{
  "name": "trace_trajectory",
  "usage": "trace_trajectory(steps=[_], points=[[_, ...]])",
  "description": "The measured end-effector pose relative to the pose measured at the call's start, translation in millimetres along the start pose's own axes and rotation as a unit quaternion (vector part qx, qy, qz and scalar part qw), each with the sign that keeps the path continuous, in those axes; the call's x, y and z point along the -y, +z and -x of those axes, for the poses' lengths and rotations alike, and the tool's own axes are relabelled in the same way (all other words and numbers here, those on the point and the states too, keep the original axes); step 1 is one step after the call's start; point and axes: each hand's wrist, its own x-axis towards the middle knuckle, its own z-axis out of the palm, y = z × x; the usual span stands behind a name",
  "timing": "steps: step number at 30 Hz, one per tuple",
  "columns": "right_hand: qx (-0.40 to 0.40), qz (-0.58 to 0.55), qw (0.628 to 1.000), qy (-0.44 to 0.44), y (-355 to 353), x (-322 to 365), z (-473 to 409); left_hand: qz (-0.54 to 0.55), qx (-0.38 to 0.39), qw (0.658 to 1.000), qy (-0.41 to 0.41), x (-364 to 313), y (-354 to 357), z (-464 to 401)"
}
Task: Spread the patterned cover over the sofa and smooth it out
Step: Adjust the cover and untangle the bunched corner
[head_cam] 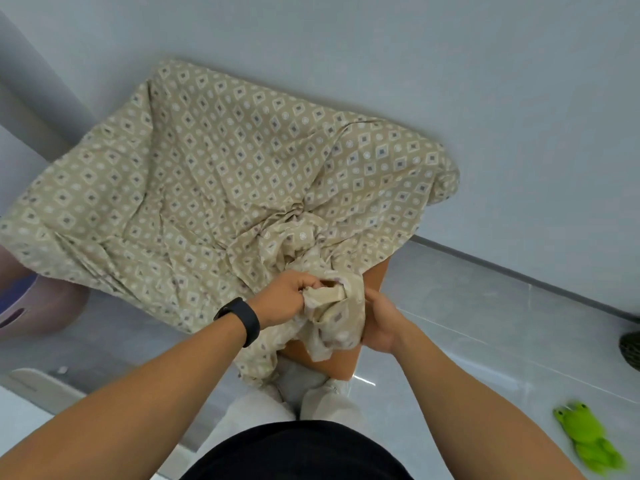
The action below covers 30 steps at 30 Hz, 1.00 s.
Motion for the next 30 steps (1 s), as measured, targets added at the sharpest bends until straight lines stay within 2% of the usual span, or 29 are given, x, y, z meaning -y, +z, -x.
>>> trace_trajectory(steps=[3,5,7,9,10,12,14,15,17,19,20,21,23,25,27,30], points=[[0.014,-0.088,0.994,-0.061,7,-1,13,-0.044,0.046,0.998,-0.024,8,-11,2],[-0.009,-0.129,0.987,-0.094,14,-2,21,-0.083,0.086,0.99,-0.071,14,-16,5],[-0.023,-0.116,0.984,-0.134,21,-4,28,-0.092,0.054,0.984,-0.143,15,-16,2],[-0.031,-0.031,0.976,-0.211,29,-4,41,-0.007,-0.011,0.978,-0.207,12,-11,-2],[-0.031,0.032,0.967,-0.25,32,-6,48,0.058,-0.015,0.968,-0.243,8,-8,-2],[-0.027,0.173,0.936,-0.306,34,-14,63,0.139,0.035,0.942,-0.305,-3,1,-5],[-0.007,0.282,0.901,-0.33,34,-28,78,0.147,0.098,0.927,-0.332,-8,17,-9],[0.01,0.321,0.888,-0.328,33,-35,86,0.152,0.104,0.924,-0.335,-9,28,-12],[0.044,0.366,0.885,-0.284,28,-47,95,0.15,0.053,0.932,-0.327,-11,48,-16],[0.013,0.375,0.898,-0.229,18,-53,98,0.14,-0.018,0.945,-0.294,-11,62,-20],[-0.018,0.372,0.905,-0.207,11,-54,95,0.125,-0.024,0.958,-0.257,-17,64,-17],[-0.049,0.351,0.917,-0.184,3,-54,90,0.12,-0.017,0.968,-0.221,-22,69,-16],[-0.12,0.244,0.953,-0.132,-15,-47,77,0.14,0.05,0.976,-0.161,-33,77,-12],[-0.091,0.128,0.985,-0.07,-32,-35,61,0.169,0.138,0.966,-0.138,-45,81,-6],[-0.04,0.055,0.997,-0.035,-40,-21,48,0.158,0.203,0.959,-0.117,-53,88,-2],[-0.05,0.041,0.998,-0.023,-48,-8,24,0.156,0.203,0.958,-0.13,-54,102,0]])
